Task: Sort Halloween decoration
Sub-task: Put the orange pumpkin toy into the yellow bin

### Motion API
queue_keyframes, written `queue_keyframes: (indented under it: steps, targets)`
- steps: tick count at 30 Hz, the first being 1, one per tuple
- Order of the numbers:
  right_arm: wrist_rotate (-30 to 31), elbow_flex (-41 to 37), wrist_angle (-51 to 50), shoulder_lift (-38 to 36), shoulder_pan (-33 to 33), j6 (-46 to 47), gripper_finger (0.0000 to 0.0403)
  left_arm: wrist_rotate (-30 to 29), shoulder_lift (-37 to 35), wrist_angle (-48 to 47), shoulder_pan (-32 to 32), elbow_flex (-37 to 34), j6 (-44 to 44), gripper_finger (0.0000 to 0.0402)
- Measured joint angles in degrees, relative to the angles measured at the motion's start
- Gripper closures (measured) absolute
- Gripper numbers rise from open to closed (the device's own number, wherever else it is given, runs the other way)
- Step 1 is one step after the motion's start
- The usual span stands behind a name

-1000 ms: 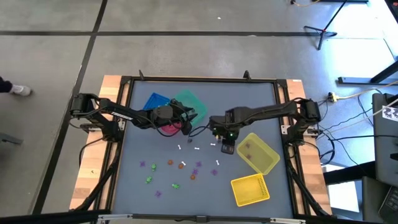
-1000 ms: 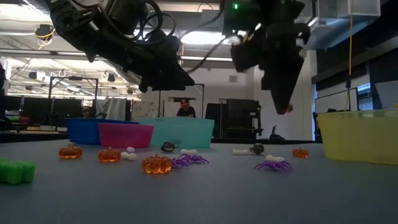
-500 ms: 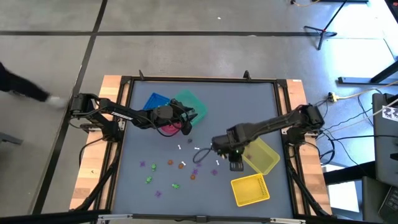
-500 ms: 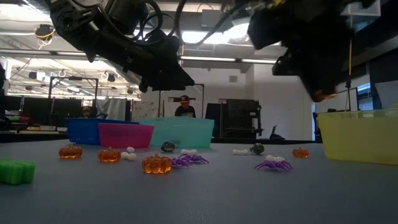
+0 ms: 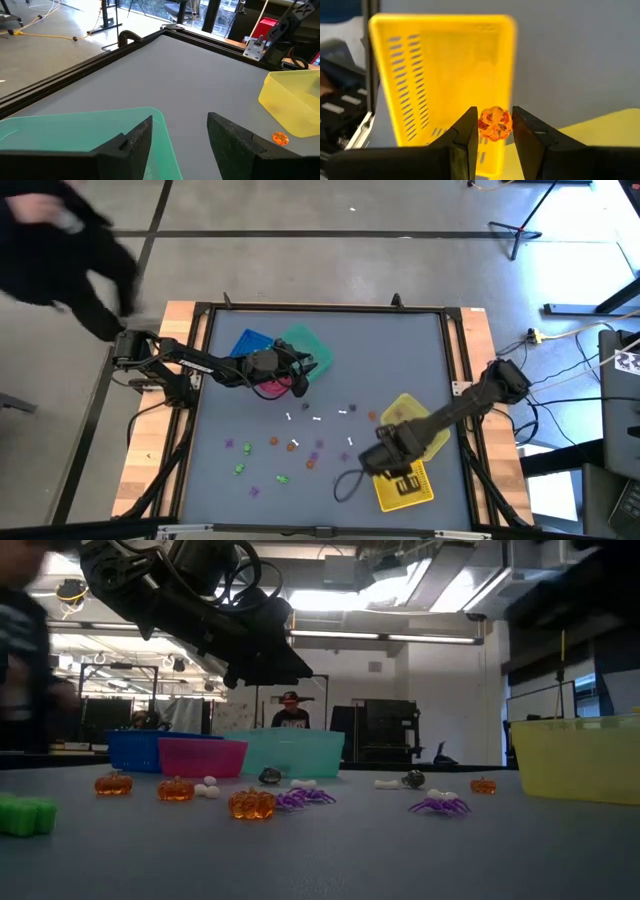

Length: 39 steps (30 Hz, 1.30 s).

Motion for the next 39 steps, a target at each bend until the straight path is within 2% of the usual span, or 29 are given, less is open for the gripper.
queue_keyframes:
  steps: [9,16,22,26,29,34,39]
  targets:
    - [0.56,0.00,0.08,-0.02,5.66,0.00,0.0298,0.00,0.00,0.00,-0.01,0.00,0.00,0.0227]
    - [1.01,0.00,0.11,-0.04,5.70,1.10,0.0236,0.62,0.00,0.00,-0.01,0.00,-0.01,0.0227]
    - [5.52,0.00,0.01,-0.04,5.68,1.04,0.0192,1.45,0.00,0.00,-0.04,0.00,0.00,0.0227]
    - [6.86,0.00,-0.68,-0.04,5.68,1.55,0.0187,1.46,0.00,0.00,-0.28,0.00,0.00,0.0227]
    - [10.57,0.00,-2.02,-0.45,5.68,0.77,0.0187,1.53,0.00,0.00,-0.39,0.00,0.00,0.0227]
    - [14.45,-0.50,-2.59,-4.27,4.29,-4.11,0.0187,1.55,0.00,0.00,-0.39,-0.01,0.00,0.0227]
    - [14.62,-7.93,5.36,-12.21,-0.22,-6.98,0.0187,1.62,0.00,0.09,-0.62,-0.02,0.02,0.0227]
